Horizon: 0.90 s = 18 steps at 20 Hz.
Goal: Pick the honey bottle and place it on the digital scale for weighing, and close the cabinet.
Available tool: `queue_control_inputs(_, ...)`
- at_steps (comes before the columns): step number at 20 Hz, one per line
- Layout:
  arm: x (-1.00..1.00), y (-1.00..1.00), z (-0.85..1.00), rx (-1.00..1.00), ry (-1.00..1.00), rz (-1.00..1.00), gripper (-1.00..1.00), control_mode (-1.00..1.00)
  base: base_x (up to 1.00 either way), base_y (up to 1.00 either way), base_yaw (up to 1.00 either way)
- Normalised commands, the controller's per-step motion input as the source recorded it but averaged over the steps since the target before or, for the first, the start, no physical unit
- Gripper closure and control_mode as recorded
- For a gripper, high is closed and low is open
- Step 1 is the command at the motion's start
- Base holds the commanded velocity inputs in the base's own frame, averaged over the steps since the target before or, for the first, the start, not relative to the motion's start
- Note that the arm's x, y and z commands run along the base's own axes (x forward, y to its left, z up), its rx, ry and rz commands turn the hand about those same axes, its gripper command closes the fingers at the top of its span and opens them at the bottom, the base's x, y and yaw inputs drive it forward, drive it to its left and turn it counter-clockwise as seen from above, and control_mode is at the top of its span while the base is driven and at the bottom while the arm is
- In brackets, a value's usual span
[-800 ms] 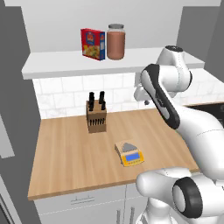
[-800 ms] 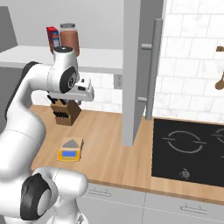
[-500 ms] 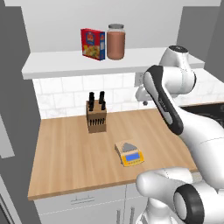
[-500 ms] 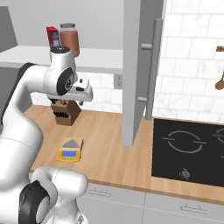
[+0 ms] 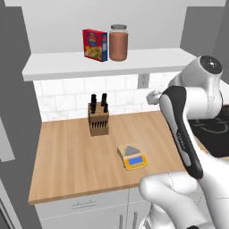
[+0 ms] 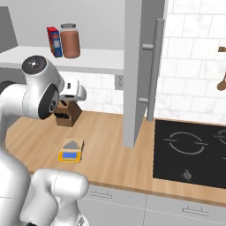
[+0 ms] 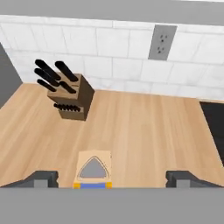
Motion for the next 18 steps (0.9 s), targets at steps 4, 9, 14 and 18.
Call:
queue_control_inputs(4, -0.27, 0.00, 0.92, 0.00, -0.34, 0.03, -1.00, -1.00, 0.00, 0.00, 0.00)
queue_control_inputs(9, -0.13, 0.01, 0.81, 0.00, -0.38, 0.01, -1.00, -1.00, 0.00, 0.00, 0.00)
queue_control_inputs(14, 0.00, 0.01, 0.68, 0.00, -0.37, 0.03, -1.00, -1.00, 0.00, 0.00, 0.00)
queue_control_inputs(18, 0.00, 0.07, 0.76, 0.00, -0.33, 0.04, -1.00, -1.00, 0.00, 0.00, 0.00)
